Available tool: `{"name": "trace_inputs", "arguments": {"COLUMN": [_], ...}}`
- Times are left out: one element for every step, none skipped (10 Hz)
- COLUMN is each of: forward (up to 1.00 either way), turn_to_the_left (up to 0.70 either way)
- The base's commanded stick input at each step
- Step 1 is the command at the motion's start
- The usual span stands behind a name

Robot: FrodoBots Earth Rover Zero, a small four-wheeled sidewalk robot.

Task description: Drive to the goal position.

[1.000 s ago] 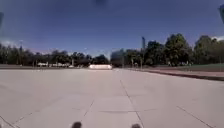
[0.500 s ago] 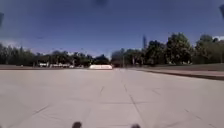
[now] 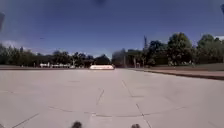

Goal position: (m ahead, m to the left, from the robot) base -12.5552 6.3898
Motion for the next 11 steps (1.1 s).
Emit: {"name": "trace_inputs", "arguments": {"forward": [0.85,0.85,0.85,0.85,0.85,0.85,0.85,0.85,0.85,0.85,0.85], "turn_to_the_left": [0.04,0.04,0.04,0.04,0.04,0.04,0.04,0.04,0.04,0.04,0.04]}}
